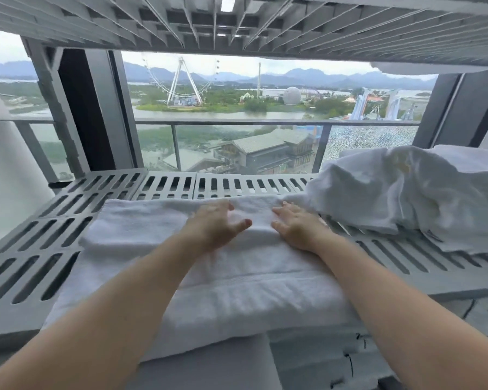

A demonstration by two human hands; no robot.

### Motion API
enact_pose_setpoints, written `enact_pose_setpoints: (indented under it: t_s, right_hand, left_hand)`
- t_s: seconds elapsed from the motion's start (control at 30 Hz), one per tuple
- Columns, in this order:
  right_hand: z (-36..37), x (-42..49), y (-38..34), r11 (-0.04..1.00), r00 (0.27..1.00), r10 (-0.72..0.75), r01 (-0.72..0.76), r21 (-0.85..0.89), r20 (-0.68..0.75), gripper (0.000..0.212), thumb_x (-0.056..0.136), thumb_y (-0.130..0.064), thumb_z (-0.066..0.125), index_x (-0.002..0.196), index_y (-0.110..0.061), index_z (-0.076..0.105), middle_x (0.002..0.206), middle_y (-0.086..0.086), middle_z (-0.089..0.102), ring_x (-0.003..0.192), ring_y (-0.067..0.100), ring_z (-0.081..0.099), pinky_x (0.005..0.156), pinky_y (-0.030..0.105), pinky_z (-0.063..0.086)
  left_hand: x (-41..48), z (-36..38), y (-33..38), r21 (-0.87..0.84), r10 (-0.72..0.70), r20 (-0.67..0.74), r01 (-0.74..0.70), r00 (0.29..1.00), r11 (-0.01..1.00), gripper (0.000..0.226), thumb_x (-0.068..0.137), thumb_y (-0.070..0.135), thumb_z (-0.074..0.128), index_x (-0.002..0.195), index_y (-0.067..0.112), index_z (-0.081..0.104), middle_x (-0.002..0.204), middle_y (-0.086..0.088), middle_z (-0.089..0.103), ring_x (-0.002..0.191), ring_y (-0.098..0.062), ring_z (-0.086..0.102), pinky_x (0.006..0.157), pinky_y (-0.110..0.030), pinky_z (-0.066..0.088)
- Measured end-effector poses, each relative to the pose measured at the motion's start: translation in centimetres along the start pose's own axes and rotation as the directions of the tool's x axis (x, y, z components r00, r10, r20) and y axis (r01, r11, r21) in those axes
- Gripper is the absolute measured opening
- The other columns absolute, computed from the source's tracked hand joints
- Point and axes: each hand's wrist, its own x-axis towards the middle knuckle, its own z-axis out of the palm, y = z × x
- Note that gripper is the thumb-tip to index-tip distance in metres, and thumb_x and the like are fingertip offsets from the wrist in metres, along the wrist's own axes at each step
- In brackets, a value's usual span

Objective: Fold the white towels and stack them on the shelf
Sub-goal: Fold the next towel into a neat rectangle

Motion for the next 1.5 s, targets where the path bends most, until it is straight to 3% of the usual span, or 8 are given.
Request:
enact_pose_setpoints:
  t_s: [0.1, 0.2, 0.67, 0.8, 0.97, 1.2, 1.33, 1.5]
  right_hand:
    - [0.2, 0.5, 0.1, 0.998, 0.999, -0.002, 0.005, -0.07, 0.045, 0.066, 0.101, -0.058, 0.03, 0.159, -0.03, 0.017, 0.168, 0.002, 0.0, 0.154, 0.021, 0.0, 0.124, 0.04, 0.0]
    - [0.2, 0.4, 0.0, 0.997, 0.996, 0.031, -0.026, -0.072, 0.08, 0.068, 0.099, -0.061, 0.027, 0.159, -0.033, 0.01, 0.167, 0.001, -0.008, 0.154, 0.024, -0.008, 0.124, 0.047, -0.004]
    - [0.9, -3.4, -1.3, 0.997, 0.997, 0.007, -0.001, -0.079, 0.073, 0.073, 0.096, -0.068, 0.021, 0.159, -0.032, 0.012, 0.168, 0.006, 0.001, 0.154, 0.029, 0.001, 0.124, 0.048, -0.001]
    - [1.5, -4.6, -2.2, 0.997, 1.0, -0.005, 0.005, -0.074, -0.008, 0.062, 0.1, -0.058, 0.025, 0.154, -0.03, 0.027, 0.166, 0.007, 0.013, 0.153, 0.028, 0.008, 0.124, 0.047, 0.003]
    - [1.3, -7.2, -3.7, 0.99, 0.975, -0.046, 0.016, -0.137, -0.217, 0.03, 0.099, -0.024, 0.038, 0.113, -0.02, 0.064, 0.121, 0.011, 0.065, 0.115, 0.032, 0.058, 0.097, 0.042, 0.047]
    - [1.7, -12.6, -4.7, 0.996, 0.965, -0.076, 0.062, -0.063, -0.251, 0.034, 0.1, -0.032, 0.042, 0.12, -0.018, 0.066, 0.125, 0.01, 0.064, 0.115, 0.032, 0.058, 0.099, 0.041, 0.047]
    - [2.9, -17.1, -4.8, 0.968, 0.865, -0.249, 0.211, -0.136, -0.436, 0.029, 0.094, -0.031, 0.055, 0.118, -0.019, 0.067, 0.119, 0.004, 0.068, 0.113, 0.027, 0.06, 0.097, 0.04, 0.046]
    - [4.7, -21.6, -4.1, 0.903, 0.816, -0.424, 0.345, -0.257, -0.394, 0.056, 0.09, -0.048, 0.058, 0.137, -0.02, 0.048, 0.129, 0.006, 0.057, 0.118, 0.028, 0.054, 0.1, 0.044, 0.044]
  left_hand:
    - [-0.7, 2.0, 0.8, 0.244, -0.073, 0.111, 0.044, 0.991, 0.969, 0.096, 0.081, 0.09, 0.026, 0.159, 0.035, 0.016, 0.17, -0.003, 0.004, 0.156, -0.02, 0.002, 0.122, -0.059, -0.002]
    - [-1.5, 2.5, 0.5, 0.325, -0.086, 0.128, 0.04, 0.988, 0.945, 0.094, 0.08, 0.091, 0.01, 0.159, 0.04, 0.001, 0.169, 0.0, -0.009, 0.155, -0.018, -0.008, 0.122, -0.057, -0.008]
    - [-5.2, 1.1, -0.1, 0.353, -0.069, 0.166, 0.006, 0.984, 0.936, 0.053, 0.104, 0.06, 0.011, 0.154, 0.055, -0.004, 0.168, 0.008, -0.011, 0.154, -0.015, -0.013, 0.122, -0.054, -0.01]
    - [-6.8, 0.3, 0.2, 0.403, -0.102, 0.173, 0.024, 0.98, 0.915, 0.057, 0.102, 0.062, 0.014, 0.156, 0.051, -0.004, 0.169, 0.004, -0.009, 0.155, -0.019, -0.009, 0.123, -0.057, -0.006]
    - [-10.5, -0.4, 0.8, 0.385, -0.119, 0.119, 0.065, 0.986, 0.921, 0.059, 0.104, 0.058, 0.021, 0.159, 0.043, 0.007, 0.169, -0.002, 0.001, 0.156, -0.024, 0.0, 0.124, -0.057, 0.003]
    - [-16.7, -0.8, -0.4, 0.32, -0.043, 0.095, 0.01, 0.995, 0.948, 0.059, 0.103, 0.061, 0.019, 0.158, 0.043, 0.009, 0.169, -0.003, 0.003, 0.156, -0.027, 0.002, 0.124, -0.056, 0.006]
    - [-19.0, 0.0, -0.3, 0.33, 0.071, 0.041, -0.081, 0.997, 0.94, 0.071, 0.098, 0.069, 0.024, 0.159, 0.033, 0.017, 0.169, -0.003, 0.011, 0.156, -0.024, 0.009, 0.124, -0.055, 0.01]
    - [-22.1, 2.0, -0.4, 0.388, 0.153, 0.027, -0.151, 0.988, 0.909, 0.095, 0.087, 0.078, 0.042, 0.161, 0.029, 0.006, 0.17, -0.003, 0.002, 0.156, -0.024, -0.003, 0.124, -0.055, 0.001]
